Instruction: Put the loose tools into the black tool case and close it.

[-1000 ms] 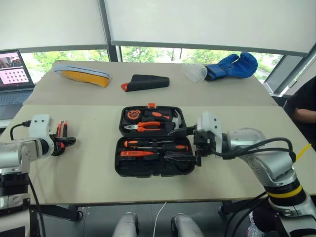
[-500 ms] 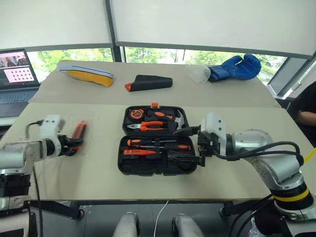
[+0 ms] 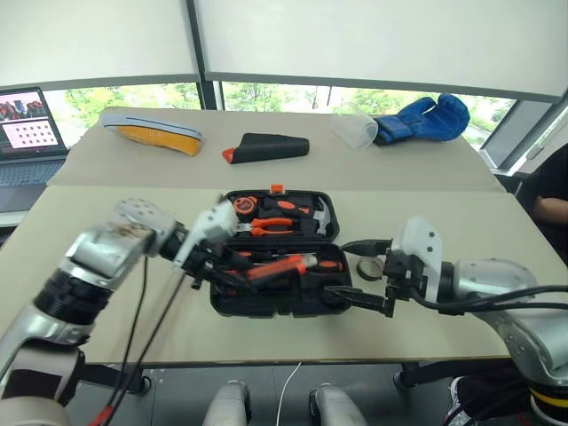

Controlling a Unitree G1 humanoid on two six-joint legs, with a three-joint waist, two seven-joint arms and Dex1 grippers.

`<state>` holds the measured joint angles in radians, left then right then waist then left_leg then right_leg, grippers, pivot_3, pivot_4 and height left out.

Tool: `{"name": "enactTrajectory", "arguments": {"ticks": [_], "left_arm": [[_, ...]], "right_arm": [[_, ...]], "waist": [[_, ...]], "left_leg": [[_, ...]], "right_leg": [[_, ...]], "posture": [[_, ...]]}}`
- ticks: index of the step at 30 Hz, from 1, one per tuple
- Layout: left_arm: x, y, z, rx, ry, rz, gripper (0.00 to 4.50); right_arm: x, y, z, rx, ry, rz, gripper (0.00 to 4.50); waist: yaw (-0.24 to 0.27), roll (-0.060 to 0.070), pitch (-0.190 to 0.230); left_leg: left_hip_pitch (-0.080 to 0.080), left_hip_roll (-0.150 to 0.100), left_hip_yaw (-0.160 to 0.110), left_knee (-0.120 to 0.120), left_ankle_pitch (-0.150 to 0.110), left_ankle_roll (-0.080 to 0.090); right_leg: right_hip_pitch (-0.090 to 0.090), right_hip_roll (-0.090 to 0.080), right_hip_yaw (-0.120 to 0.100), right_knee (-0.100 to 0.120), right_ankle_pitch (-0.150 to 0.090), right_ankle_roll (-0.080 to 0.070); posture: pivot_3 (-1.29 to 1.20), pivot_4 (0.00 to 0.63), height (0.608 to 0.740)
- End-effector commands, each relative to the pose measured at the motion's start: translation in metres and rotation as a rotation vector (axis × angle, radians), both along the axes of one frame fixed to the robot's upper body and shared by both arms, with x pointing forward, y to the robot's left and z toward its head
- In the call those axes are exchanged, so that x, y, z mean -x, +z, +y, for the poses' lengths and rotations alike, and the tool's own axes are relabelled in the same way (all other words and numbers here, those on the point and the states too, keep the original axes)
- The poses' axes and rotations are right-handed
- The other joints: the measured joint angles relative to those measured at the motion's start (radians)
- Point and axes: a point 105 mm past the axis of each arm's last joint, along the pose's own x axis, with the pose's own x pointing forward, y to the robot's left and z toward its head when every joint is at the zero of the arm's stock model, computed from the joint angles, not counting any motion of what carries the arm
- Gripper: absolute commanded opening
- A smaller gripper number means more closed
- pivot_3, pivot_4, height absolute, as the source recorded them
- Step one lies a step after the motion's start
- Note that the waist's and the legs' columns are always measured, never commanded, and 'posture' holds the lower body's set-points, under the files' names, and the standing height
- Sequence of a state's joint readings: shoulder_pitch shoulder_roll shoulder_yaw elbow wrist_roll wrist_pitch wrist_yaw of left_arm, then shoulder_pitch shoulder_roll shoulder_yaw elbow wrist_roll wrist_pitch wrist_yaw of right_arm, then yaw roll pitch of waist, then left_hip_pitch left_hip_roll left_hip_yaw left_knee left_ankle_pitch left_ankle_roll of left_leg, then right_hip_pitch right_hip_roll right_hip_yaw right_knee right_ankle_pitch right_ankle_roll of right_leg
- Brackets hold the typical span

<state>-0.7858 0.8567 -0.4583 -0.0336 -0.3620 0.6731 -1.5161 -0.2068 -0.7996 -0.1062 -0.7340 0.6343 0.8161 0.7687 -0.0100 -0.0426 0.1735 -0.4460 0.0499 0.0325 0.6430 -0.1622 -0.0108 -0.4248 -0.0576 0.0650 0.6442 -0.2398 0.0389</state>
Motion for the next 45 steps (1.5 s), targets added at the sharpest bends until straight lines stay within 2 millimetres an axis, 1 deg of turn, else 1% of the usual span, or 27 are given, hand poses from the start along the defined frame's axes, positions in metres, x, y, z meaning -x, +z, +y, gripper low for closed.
{"name": "enactTrajectory", "arguments": {"ticks": [1,2,6,10,12,13,17,18,22,24,25,27,32,35,36,39,43,45], "left_arm": [[-0.007,-0.006,-0.001,-0.070,-0.031,-0.044,1.73],[-0.008,-0.008,-0.001,-0.083,-0.025,-0.043,1.73],[-0.011,-0.016,-0.001,-0.111,-0.016,-0.051,1.73],[-0.002,-0.018,-0.006,-0.087,-0.031,0.012,1.73],[-0.003,-0.020,-0.005,-0.095,-0.032,-0.004,2.73],[-0.003,-0.020,-0.004,-0.094,-0.035,-0.007,2.93],[-0.004,-0.007,-0.003,-0.054,-0.043,-0.024,4.39],[-0.006,-0.002,-0.004,-0.039,-0.035,-0.032,4.45],[-0.011,0.010,-0.006,0.018,-0.020,-0.054,4.45],[-0.013,0.014,-0.008,0.051,-0.007,-0.044,3.91],[-0.013,0.012,-0.009,0.051,-0.009,-0.044,3.73],[-0.013,0.008,-0.009,0.043,-0.013,-0.049,2.93],[-0.013,-0.002,-0.010,0.025,-0.016,-0.052,1.22],[-0.009,-0.009,-0.006,-0.011,-0.048,-0.059,0.17],[-0.006,-0.012,-0.005,-0.020,-0.062,-0.057,0.07],[-0.003,-0.022,-0.005,-0.067,-0.086,-0.070,0.07],[-0.007,-0.043,-0.001,-0.158,-0.132,-0.168,0.07],[-0.011,-0.050,0.001,-0.193,-0.131,-0.208,0.07]], "right_arm": [[0.007,0.011,-0.003,-0.006,-0.042,-0.049,4.50],[0.008,0.011,-0.004,-0.007,-0.050,-0.049,4.50],[0.011,0.010,-0.006,-0.009,-0.074,-0.049,4.50],[0.011,0.009,-0.007,-0.009,-0.086,-0.048,4.50],[0.010,0.009,-0.006,-0.008,-0.088,-0.050,4.50],[0.010,0.010,-0.006,-0.008,-0.088,-0.052,4.50],[0.009,0.009,-0.006,-0.008,-0.083,-0.051,4.50],[0.009,0.009,-0.006,-0.006,-0.080,-0.049,4.50],[0.008,0.008,-0.005,-0.004,-0.073,-0.048,4.50],[0.006,0.009,-0.005,-0.005,-0.070,-0.050,4.50],[0.005,0.009,-0.005,-0.005,-0.067,-0.050,4.50],[0.005,0.009,-0.004,-0.004,-0.062,-0.050,4.50],[0.005,0.009,-0.003,-0.004,-0.055,-0.050,4.50],[0.005,0.009,-0.003,-0.001,-0.054,-0.048,4.50],[0.006,0.008,-0.003,0.001,-0.054,-0.046,4.50],[0.007,0.008,-0.003,0.003,-0.053,-0.043,4.50],[0.007,0.007,-0.004,0.005,-0.057,-0.040,4.50],[0.007,0.006,-0.004,0.005,-0.061,-0.040,4.50]], "waist": [[-0.004,0.000,0.000],[-0.004,0.000,0.000],[-0.004,0.000,0.000],[-0.003,0.000,0.000],[-0.003,0.000,0.000],[-0.004,0.000,0.000],[-0.003,0.000,0.000],[-0.003,0.000,0.000],[-0.003,0.000,0.000],[-0.003,0.000,0.000],[-0.003,0.000,0.000],[-0.003,0.000,0.000],[-0.003,0.000,0.000],[-0.003,0.000,0.000],[-0.004,0.000,0.000],[-0.004,0.000,0.000],[-0.002,0.000,0.000],[-0.002,0.001,-0.001]], "left_leg": [[0.000,0.000,0.000,0.000,0.000,0.000],[0.000,0.000,0.000,0.000,0.000,0.000],[0.000,0.000,0.000,0.001,0.000,0.000],[0.000,0.000,0.000,0.001,0.000,0.000],[0.000,0.000,0.000,0.002,0.000,0.000],[0.000,0.000,0.000,0.002,0.000,0.000],[0.000,0.000,0.000,0.002,0.000,0.001],[0.000,0.000,0.000,0.002,0.000,0.001],[0.000,0.000,0.000,0.002,0.000,0.001],[0.000,0.000,0.000,0.002,0.000,0.001],[0.001,0.000,0.000,0.002,0.000,0.001],[0.001,0.000,0.000,0.002,0.000,0.001],[0.001,0.000,0.000,0.002,0.000,0.001],[0.001,0.000,0.000,0.002,0.000,0.001],[0.001,0.000,0.000,0.002,0.000,0.001],[0.001,0.000,0.000,0.002,0.000,0.001],[0.002,0.000,0.000,0.002,0.000,0.001],[0.004,0.000,0.000,0.002,0.000,0.001]], "right_leg": [[0.000,0.000,0.000,0.000,-0.001,0.002],[0.000,0.000,0.001,0.000,-0.003,0.005],[0.001,0.000,0.001,0.000,-0.003,0.005],[0.001,0.000,0.001,0.000,-0.003,0.005],[0.001,0.000,0.001,0.000,-0.003,0.005],[0.001,0.000,0.001,0.000,-0.003,0.006],[0.001,0.000,0.001,0.001,-0.003,0.006],[0.001,0.000,0.001,0.001,-0.003,0.006],[0.001,0.000,0.001,0.001,-0.003,0.006],[0.001,0.000,0.001,0.001,-0.003,0.006],[0.001,0.000,0.001,0.001,-0.003,0.006],[0.001,0.000,0.001,0.001,-0.002,0.006],[0.001,0.000,0.001,0.001,-0.002,0.006],[0.001,0.000,0.001,0.001,-0.002,0.006],[0.001,0.000,0.001,0.001,-0.002,0.006],[0.001,0.000,0.001,0.002,-0.002,0.006],[0.002,0.000,0.001,0.002,-0.002,0.006],[0.005,0.000,0.001,0.002,-0.002,0.006]], "posture": [[0.00,0.150,0.740],[0.00,0.150,0.740],[0.00,0.150,0.740],[0.00,0.150,0.740],[0.00,0.150,0.740],[0.00,0.150,0.740],[0.00,0.150,0.740],[0.00,0.150,0.740],[0.00,0.150,0.740],[0.00,0.150,0.740],[0.00,0.150,0.740],[0.00,0.150,0.740],[0.00,0.150,0.740],[0.00,0.150,0.740],[0.00,0.150,0.740],[0.00,0.150,0.740],[0.00,0.150,0.740],[0.00,0.150,0.740]]}}
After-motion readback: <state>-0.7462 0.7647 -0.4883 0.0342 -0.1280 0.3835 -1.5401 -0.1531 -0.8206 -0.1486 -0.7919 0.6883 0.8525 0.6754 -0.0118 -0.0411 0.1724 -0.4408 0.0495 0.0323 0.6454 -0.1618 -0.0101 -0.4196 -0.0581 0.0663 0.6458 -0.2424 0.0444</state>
